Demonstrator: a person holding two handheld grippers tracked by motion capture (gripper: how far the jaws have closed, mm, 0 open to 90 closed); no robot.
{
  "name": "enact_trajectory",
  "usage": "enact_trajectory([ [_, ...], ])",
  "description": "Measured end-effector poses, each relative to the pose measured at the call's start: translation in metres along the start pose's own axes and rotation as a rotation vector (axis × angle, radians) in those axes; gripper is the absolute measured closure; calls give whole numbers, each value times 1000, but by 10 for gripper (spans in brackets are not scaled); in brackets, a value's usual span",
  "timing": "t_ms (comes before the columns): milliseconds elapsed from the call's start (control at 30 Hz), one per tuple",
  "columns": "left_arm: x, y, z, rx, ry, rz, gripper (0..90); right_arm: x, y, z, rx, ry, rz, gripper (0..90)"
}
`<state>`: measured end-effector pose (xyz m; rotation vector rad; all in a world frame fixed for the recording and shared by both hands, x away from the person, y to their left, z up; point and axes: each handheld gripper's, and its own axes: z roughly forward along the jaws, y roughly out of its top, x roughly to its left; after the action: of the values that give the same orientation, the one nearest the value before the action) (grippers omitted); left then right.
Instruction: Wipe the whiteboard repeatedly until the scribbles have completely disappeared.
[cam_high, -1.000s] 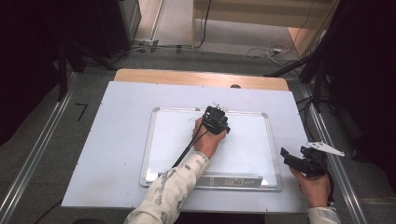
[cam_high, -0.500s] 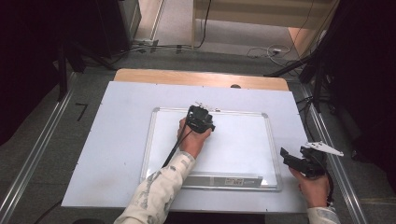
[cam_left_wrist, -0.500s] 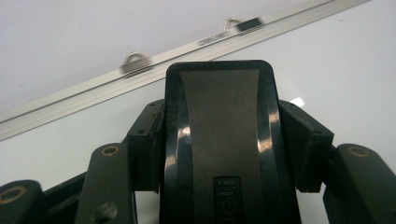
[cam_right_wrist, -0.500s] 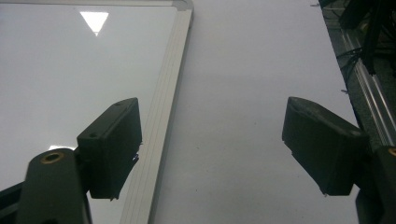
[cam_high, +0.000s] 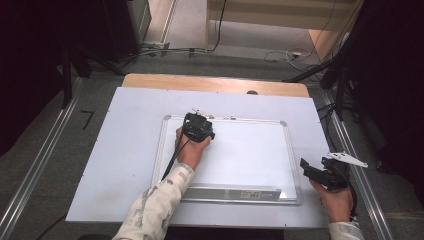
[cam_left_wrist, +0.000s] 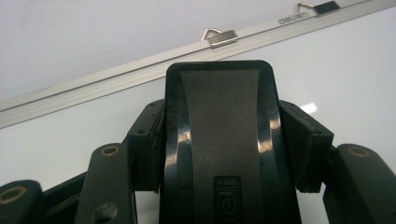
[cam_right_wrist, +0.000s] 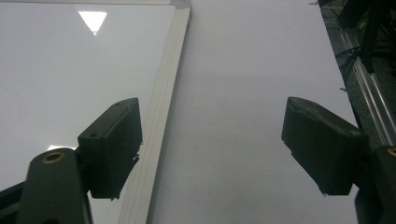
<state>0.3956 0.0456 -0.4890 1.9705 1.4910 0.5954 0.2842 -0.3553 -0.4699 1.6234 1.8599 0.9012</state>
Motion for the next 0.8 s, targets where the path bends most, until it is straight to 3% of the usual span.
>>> enact_trajectory([
  [467, 33, -9, -8, 0, 30, -32, 406, 0, 0, 0, 2, -5, 3, 191],
  [600, 27, -8, -7, -1, 26, -20, 407, 0, 0, 1, -2, -6, -2, 194],
  [800, -7, -3, -2, -2, -31, 41, 407, 2, 1, 0, -1, -5, -2, 195],
])
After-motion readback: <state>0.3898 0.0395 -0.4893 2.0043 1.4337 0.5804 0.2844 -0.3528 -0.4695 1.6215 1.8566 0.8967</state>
